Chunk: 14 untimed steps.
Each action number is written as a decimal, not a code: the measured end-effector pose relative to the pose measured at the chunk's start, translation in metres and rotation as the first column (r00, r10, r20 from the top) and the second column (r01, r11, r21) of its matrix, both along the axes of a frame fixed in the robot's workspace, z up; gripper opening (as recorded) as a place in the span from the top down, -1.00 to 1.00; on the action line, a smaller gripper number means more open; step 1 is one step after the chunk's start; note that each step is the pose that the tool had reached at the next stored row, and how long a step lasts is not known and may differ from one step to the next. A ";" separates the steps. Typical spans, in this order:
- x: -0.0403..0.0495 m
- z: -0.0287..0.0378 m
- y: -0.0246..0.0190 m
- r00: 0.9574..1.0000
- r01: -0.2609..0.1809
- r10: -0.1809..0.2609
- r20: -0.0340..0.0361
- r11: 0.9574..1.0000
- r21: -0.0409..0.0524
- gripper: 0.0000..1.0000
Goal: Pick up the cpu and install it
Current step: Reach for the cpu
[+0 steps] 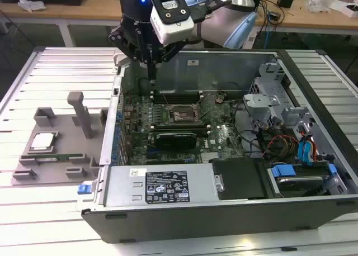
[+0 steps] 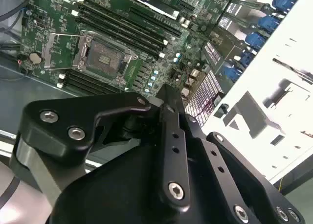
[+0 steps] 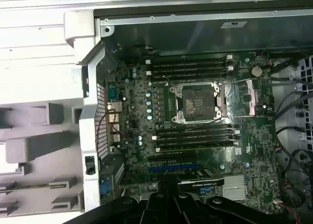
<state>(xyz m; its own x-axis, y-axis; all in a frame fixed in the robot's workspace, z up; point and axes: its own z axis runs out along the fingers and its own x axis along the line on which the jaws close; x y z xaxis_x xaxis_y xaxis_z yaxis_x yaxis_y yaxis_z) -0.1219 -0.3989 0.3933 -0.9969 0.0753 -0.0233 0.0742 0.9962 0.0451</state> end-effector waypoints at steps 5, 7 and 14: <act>-0.0153 0.0000 0.0000 1.000 0.000 0.000 0.000 1.000 0.000 0.79; -0.0237 0.0000 0.0000 1.000 0.000 0.000 0.000 1.000 0.000 0.79; -0.0490 0.0000 0.0000 1.000 0.000 0.000 0.000 1.000 0.000 0.79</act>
<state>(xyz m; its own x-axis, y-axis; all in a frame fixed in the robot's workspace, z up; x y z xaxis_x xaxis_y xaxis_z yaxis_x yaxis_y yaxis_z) -0.1708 -0.3989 0.3933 -0.9969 0.0752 -0.0234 0.0741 0.9962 0.0451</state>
